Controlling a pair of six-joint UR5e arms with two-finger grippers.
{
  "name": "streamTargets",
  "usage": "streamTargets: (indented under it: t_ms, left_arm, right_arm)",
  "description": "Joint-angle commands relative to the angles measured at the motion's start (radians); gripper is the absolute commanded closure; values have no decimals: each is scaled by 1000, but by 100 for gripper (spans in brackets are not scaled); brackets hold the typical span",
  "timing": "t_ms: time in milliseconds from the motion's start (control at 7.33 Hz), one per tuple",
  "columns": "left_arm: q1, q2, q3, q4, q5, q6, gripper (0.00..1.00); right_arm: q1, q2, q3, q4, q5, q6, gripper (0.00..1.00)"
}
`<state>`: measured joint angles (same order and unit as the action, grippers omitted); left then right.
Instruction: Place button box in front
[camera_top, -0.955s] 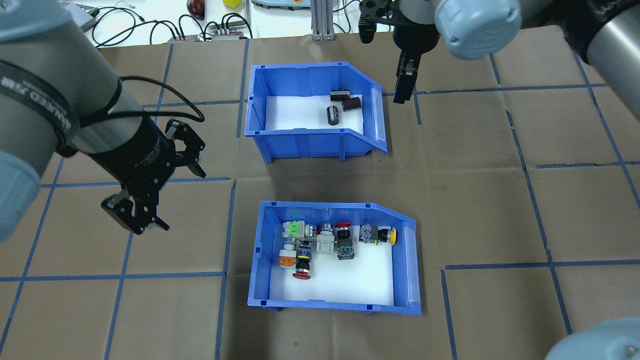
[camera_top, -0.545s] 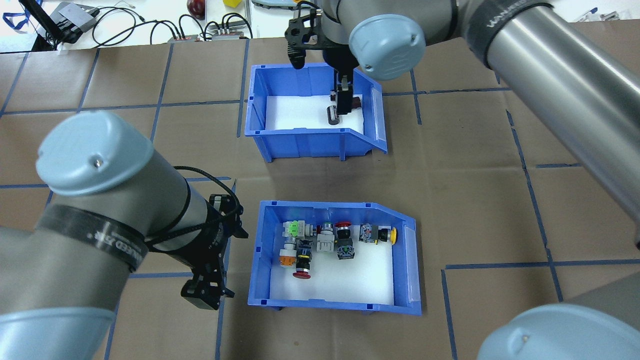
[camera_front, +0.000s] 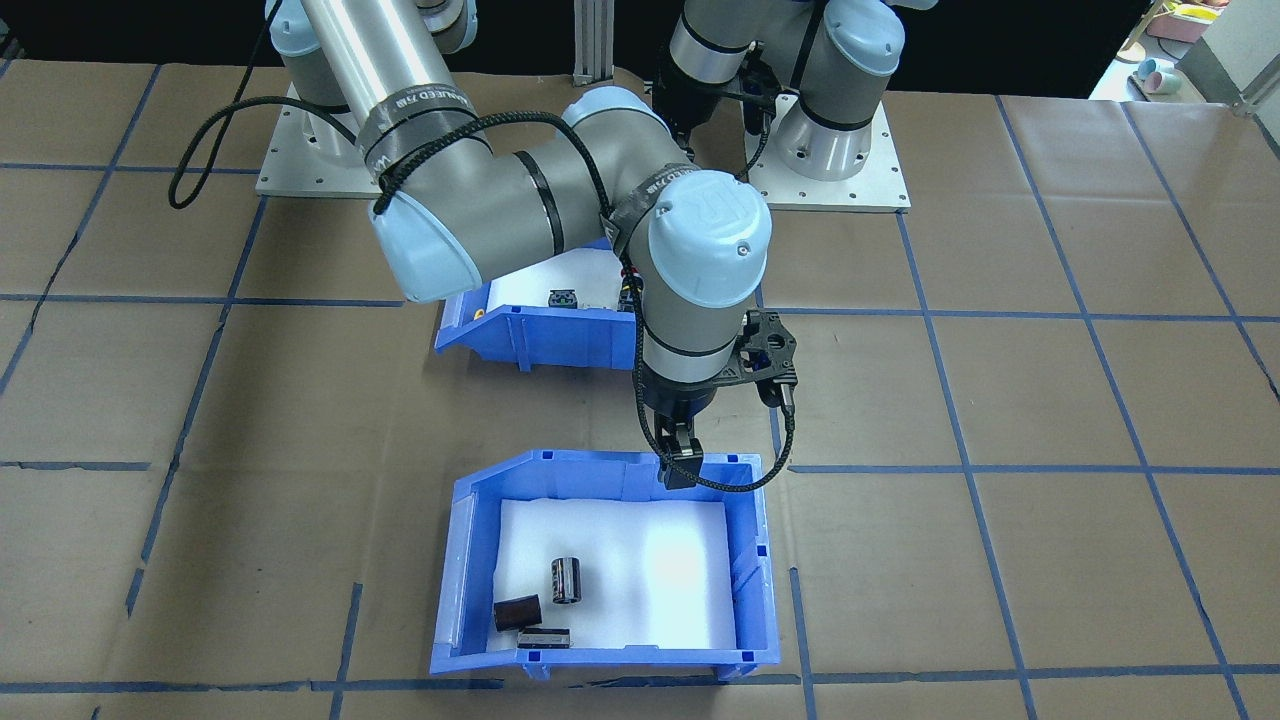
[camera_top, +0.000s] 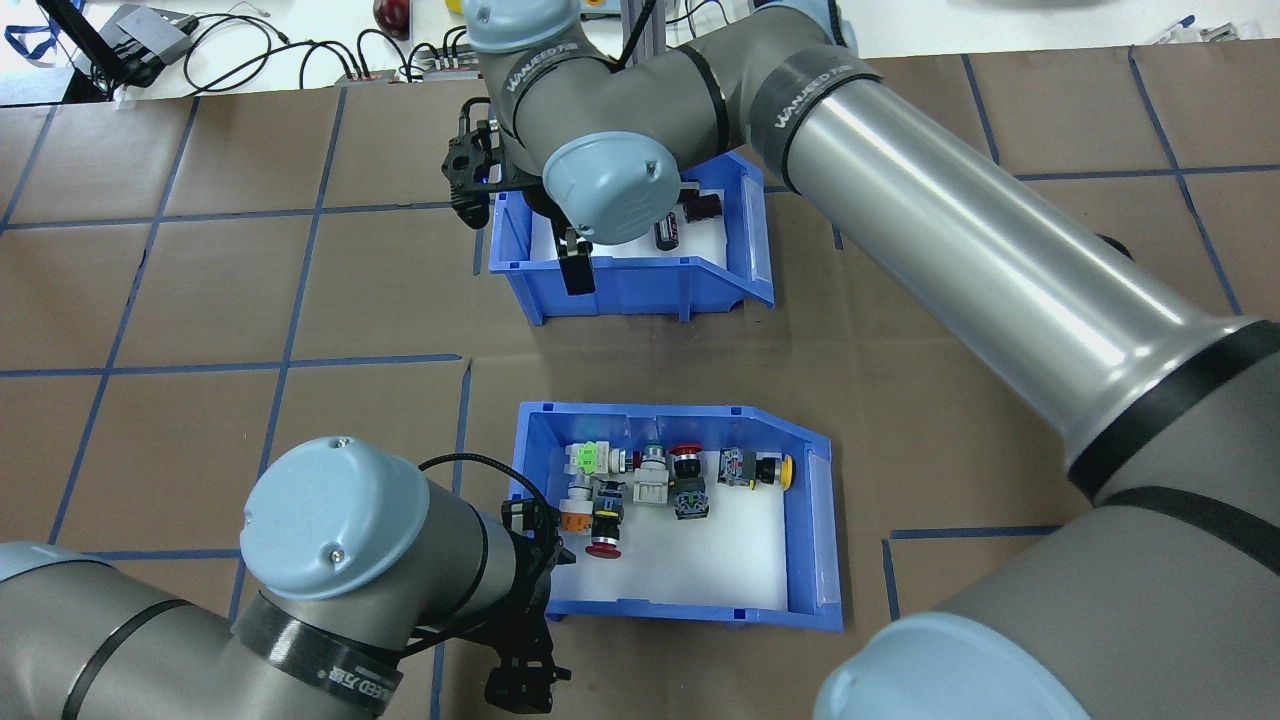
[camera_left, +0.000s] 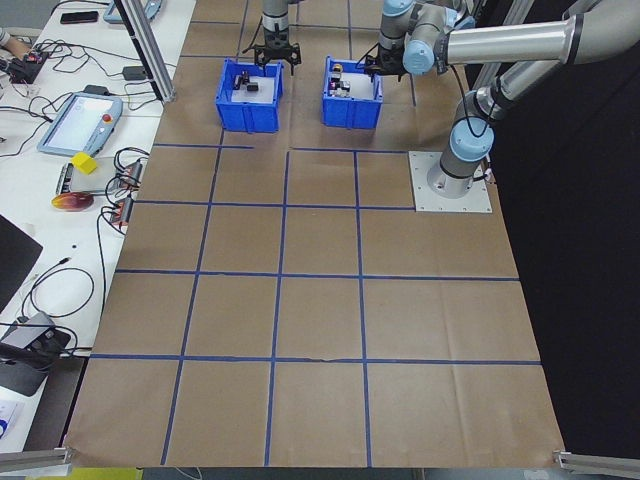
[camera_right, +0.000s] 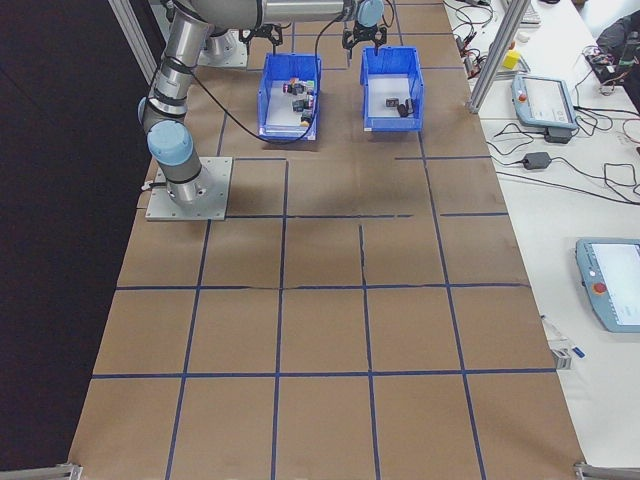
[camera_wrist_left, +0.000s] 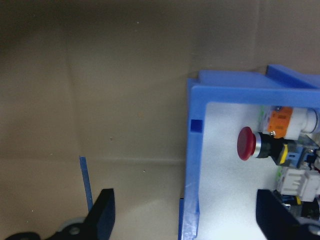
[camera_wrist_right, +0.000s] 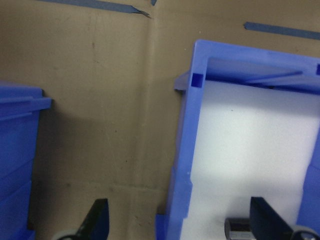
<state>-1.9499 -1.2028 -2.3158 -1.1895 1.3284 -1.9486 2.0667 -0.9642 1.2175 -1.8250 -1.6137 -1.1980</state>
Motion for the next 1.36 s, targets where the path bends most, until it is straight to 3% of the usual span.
streamTargets:
  t_ms: [0,273,409,545,682,955,1227]
  left_arm:
    - [-11,-18,-14,39,-51,-13,2]
    - [-11,-61,-14,108,-52,-16,2]
    - [-14,-82,-14,132,-52,-24,2]
    - [-14,-102,-14,161,-52,-32,2]
    - [-15,-112,-14,163,-52,-32,2]
    - [-17,-170,-17,175,-43,-29,2]
    - [-49,-230,-17,191,-41,-30,2]
  right_arm:
    - [0,38,11,-22,-37,17,0]
    - [1,53,60,-69,-37,24,0]
    - [1,52,86,-130,-43,31,13]
    - [6,50,79,-135,-104,29,46]
    - [7,48,76,-137,-133,28,66]
    - [3,41,63,-140,-143,31,86]
    - [-7,36,13,-140,-175,28,92]
